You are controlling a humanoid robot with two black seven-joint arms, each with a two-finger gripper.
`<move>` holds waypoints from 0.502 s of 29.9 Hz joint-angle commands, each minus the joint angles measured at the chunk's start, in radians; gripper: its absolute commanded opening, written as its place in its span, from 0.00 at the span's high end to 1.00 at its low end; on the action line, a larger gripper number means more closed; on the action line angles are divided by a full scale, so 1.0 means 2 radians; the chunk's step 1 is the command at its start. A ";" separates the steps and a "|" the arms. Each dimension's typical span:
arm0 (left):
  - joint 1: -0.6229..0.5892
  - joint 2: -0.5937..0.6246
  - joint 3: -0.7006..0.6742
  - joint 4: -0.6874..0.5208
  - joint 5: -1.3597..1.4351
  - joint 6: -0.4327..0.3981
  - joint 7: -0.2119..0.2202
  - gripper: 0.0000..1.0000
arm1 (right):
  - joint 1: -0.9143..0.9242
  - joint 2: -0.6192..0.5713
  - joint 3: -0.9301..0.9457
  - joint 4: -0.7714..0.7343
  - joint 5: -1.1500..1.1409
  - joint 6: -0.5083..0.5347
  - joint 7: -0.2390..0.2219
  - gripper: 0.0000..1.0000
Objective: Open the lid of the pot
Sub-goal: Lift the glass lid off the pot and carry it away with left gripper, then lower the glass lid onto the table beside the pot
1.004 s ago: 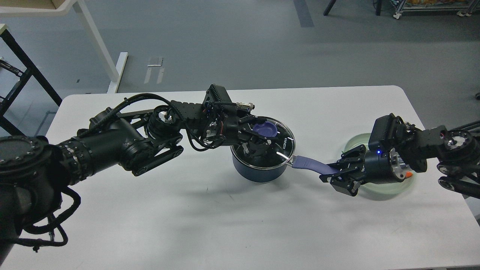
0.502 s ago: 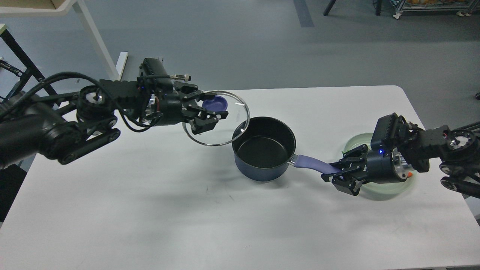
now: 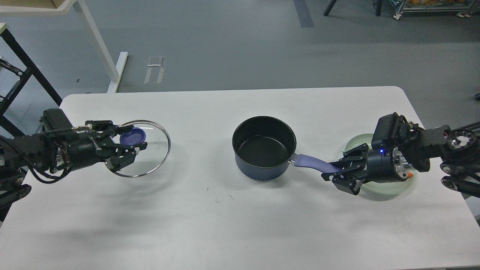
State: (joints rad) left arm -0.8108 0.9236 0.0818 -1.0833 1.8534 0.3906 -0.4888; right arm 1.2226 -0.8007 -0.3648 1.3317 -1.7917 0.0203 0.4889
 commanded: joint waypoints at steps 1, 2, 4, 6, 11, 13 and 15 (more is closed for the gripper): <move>0.021 -0.003 0.001 0.021 0.000 0.014 0.000 0.59 | 0.000 0.000 -0.001 0.000 0.000 -0.002 0.000 0.76; 0.026 -0.004 0.001 0.026 0.000 0.016 0.000 0.59 | 0.000 0.000 -0.001 0.000 0.000 -0.002 0.000 0.75; 0.038 -0.005 0.001 0.035 -0.001 0.018 0.000 0.58 | 0.000 -0.001 -0.001 0.000 0.000 -0.002 0.000 0.75; 0.046 -0.006 0.000 0.038 -0.009 0.018 0.000 0.58 | -0.001 -0.003 0.000 0.000 0.000 -0.002 0.000 0.75; 0.067 -0.006 0.000 0.045 -0.035 0.018 0.000 0.58 | -0.001 -0.003 -0.001 0.000 0.001 -0.002 0.000 0.75; 0.069 -0.006 0.000 0.048 -0.042 0.018 0.000 0.57 | -0.001 -0.003 0.000 0.000 0.000 -0.002 0.000 0.75; 0.071 -0.006 0.001 0.048 -0.047 0.018 0.000 0.56 | -0.001 -0.003 0.000 0.000 0.001 -0.003 0.000 0.75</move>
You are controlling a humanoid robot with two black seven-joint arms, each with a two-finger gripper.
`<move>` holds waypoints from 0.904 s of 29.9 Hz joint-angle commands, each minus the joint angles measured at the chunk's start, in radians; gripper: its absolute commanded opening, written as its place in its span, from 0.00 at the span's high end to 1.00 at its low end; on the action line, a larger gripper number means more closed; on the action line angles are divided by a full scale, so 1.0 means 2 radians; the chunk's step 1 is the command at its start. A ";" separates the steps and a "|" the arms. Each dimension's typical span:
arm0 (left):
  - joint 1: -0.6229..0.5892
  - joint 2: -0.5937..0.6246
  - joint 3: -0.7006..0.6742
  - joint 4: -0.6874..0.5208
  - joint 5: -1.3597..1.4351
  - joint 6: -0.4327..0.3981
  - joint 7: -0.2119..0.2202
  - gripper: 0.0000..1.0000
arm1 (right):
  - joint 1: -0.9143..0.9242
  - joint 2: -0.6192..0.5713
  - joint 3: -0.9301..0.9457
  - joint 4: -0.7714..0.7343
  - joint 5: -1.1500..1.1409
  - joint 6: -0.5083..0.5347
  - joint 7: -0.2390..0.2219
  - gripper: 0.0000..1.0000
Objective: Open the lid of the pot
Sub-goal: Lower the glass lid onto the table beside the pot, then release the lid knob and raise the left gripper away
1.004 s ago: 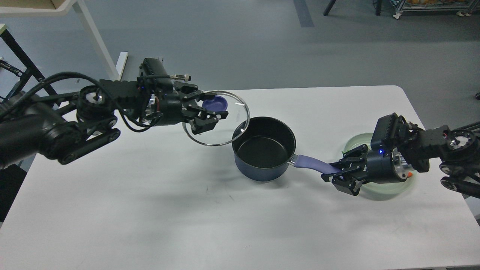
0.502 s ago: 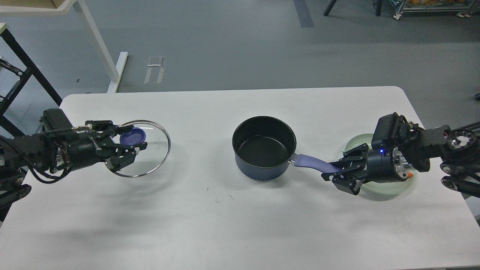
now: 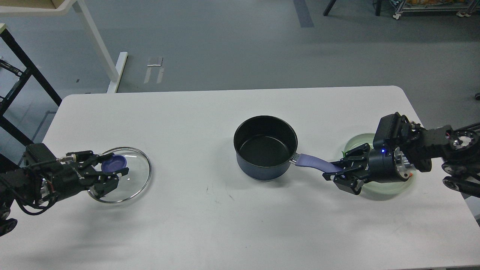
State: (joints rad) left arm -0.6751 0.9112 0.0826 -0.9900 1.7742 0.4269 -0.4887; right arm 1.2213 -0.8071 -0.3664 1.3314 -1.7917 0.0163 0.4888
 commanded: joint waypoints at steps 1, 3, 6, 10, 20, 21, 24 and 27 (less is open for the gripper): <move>0.003 0.000 0.000 0.001 -0.007 0.000 0.000 0.55 | 0.000 0.000 0.000 0.000 0.001 0.000 0.000 0.75; 0.003 0.000 0.000 0.001 -0.008 0.000 0.000 0.49 | 0.000 0.000 0.001 0.000 0.001 0.000 0.000 0.75; 0.006 -0.002 0.000 0.001 -0.008 0.000 0.000 0.40 | 0.000 0.001 0.001 0.000 0.000 0.000 0.000 0.75; 0.007 -0.008 0.000 0.003 -0.009 0.000 0.000 0.34 | -0.001 0.001 0.001 0.000 0.000 0.000 0.000 0.75; 0.007 -0.008 0.001 0.003 -0.007 -0.001 0.000 0.09 | -0.001 0.001 0.001 0.000 0.001 0.000 0.000 0.74; 0.006 -0.007 0.000 0.000 -0.008 -0.001 0.000 0.06 | -0.001 0.001 0.001 0.000 0.001 0.000 0.000 0.74; 0.000 -0.002 -0.008 -0.015 -0.022 -0.005 0.000 0.02 | -0.001 0.001 0.001 0.000 0.001 0.000 0.000 0.74; -0.019 0.004 -0.009 -0.042 -0.083 -0.007 0.000 0.01 | -0.001 0.001 0.001 0.000 0.001 0.000 0.000 0.74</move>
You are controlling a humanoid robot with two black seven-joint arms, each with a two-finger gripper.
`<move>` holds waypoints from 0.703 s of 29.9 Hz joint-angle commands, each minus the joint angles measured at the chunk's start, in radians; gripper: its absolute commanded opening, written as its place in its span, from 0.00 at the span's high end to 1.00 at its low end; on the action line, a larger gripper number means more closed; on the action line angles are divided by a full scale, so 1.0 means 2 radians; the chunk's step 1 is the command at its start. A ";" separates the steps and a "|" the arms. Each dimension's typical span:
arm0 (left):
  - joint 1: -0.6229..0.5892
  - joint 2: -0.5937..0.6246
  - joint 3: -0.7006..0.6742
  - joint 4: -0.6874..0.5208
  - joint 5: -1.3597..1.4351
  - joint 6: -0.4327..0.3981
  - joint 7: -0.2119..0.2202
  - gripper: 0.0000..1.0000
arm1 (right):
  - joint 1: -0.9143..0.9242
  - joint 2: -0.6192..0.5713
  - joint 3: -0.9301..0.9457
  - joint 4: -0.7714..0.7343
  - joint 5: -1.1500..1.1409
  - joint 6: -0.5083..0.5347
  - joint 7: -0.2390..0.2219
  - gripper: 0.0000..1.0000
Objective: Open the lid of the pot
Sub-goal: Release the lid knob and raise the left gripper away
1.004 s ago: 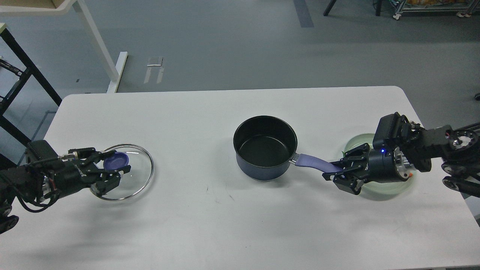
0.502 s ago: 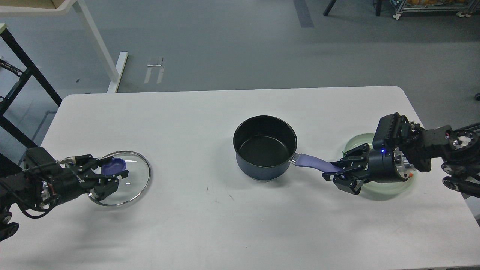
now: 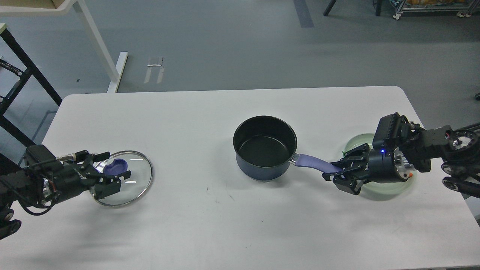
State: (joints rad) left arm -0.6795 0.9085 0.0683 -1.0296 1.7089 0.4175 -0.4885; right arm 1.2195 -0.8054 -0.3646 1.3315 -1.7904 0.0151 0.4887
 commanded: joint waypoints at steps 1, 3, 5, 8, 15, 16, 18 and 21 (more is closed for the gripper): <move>-0.030 0.008 -0.002 -0.031 -0.076 -0.005 0.000 0.01 | 0.000 0.000 0.000 0.000 0.000 0.000 0.000 0.74; -0.063 0.012 -0.002 -0.050 -0.145 -0.035 0.000 0.01 | 0.000 0.000 0.000 0.000 0.000 0.000 0.000 0.73; -0.088 0.012 -0.006 -0.061 -0.228 -0.083 0.000 0.01 | 0.000 0.000 0.000 0.000 0.000 0.000 0.000 0.71; -0.113 0.012 -0.026 -0.070 -0.385 -0.161 0.000 0.01 | 0.000 0.000 0.000 0.000 0.000 0.000 0.000 0.60; -0.120 0.005 -0.077 -0.068 -0.653 -0.272 0.000 0.01 | 0.004 -0.018 0.005 0.011 0.028 0.000 0.000 0.01; -0.120 0.004 -0.079 -0.067 -0.667 -0.273 0.000 0.01 | 0.008 -0.025 0.007 0.017 0.041 0.000 0.000 0.01; -0.119 0.001 -0.086 -0.067 -0.680 -0.269 0.000 0.01 | 0.019 -0.041 0.008 0.031 0.071 0.000 0.000 0.01; -0.119 0.001 -0.105 -0.064 -0.691 -0.270 0.000 0.01 | 0.034 -0.064 0.020 0.043 0.132 -0.001 0.000 0.01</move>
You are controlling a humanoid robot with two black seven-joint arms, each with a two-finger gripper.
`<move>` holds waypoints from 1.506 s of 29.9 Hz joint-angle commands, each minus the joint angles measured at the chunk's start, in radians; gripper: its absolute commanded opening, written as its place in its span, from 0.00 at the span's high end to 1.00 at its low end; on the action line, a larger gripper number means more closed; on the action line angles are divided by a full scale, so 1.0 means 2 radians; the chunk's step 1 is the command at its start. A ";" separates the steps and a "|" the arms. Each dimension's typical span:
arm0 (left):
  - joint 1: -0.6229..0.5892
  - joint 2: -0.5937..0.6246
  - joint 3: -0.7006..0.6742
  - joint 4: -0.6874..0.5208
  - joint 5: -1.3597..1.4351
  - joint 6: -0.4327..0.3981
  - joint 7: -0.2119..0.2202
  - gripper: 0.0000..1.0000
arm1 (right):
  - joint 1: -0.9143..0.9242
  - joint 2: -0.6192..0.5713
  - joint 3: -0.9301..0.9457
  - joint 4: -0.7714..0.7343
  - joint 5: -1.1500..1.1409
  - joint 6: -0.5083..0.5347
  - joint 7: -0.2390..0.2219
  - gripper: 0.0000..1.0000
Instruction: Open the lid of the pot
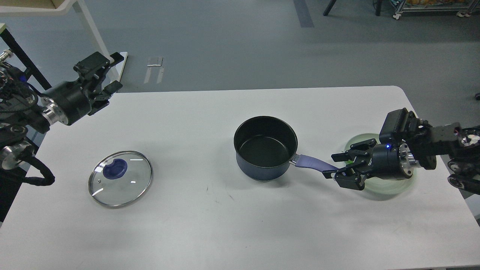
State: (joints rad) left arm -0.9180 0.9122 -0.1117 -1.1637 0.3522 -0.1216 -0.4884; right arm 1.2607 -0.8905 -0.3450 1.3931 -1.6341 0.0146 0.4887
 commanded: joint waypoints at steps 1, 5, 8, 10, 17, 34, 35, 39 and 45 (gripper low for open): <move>0.000 -0.004 -0.019 0.004 -0.018 -0.002 0.000 0.01 | 0.013 -0.029 0.020 0.014 0.075 0.000 0.000 0.01; 0.003 -0.018 -0.025 0.011 -0.056 -0.011 0.000 0.01 | 0.000 -0.051 0.066 0.009 0.209 -0.007 0.000 0.00; 0.015 -0.030 -0.025 0.012 -0.082 -0.017 0.000 0.01 | -0.021 -0.051 0.084 0.008 0.360 -0.038 0.000 0.00; 0.036 -0.041 -0.026 0.013 -0.104 -0.022 0.000 0.01 | -0.034 -0.051 0.090 0.008 0.460 -0.064 0.000 0.00; 0.079 -0.096 -0.069 0.063 -0.144 -0.049 0.000 0.01 | -0.070 0.000 0.096 -0.035 0.704 -0.107 0.000 0.00; 0.168 -0.173 -0.201 0.119 -0.164 -0.125 0.035 0.01 | -0.281 0.083 0.308 -0.119 0.867 0.111 0.000 0.00; 0.170 -0.175 -0.203 0.119 -0.164 -0.128 0.035 0.01 | -0.282 0.084 0.306 -0.127 0.866 0.120 0.000 0.00; 0.178 -0.185 -0.203 0.119 -0.164 -0.132 0.035 0.01 | -0.282 0.084 0.301 -0.143 0.857 0.123 0.000 0.00; 0.181 -0.197 -0.203 0.117 -0.162 -0.130 0.031 0.01 | -0.282 0.084 0.312 -0.142 0.856 0.126 0.000 0.00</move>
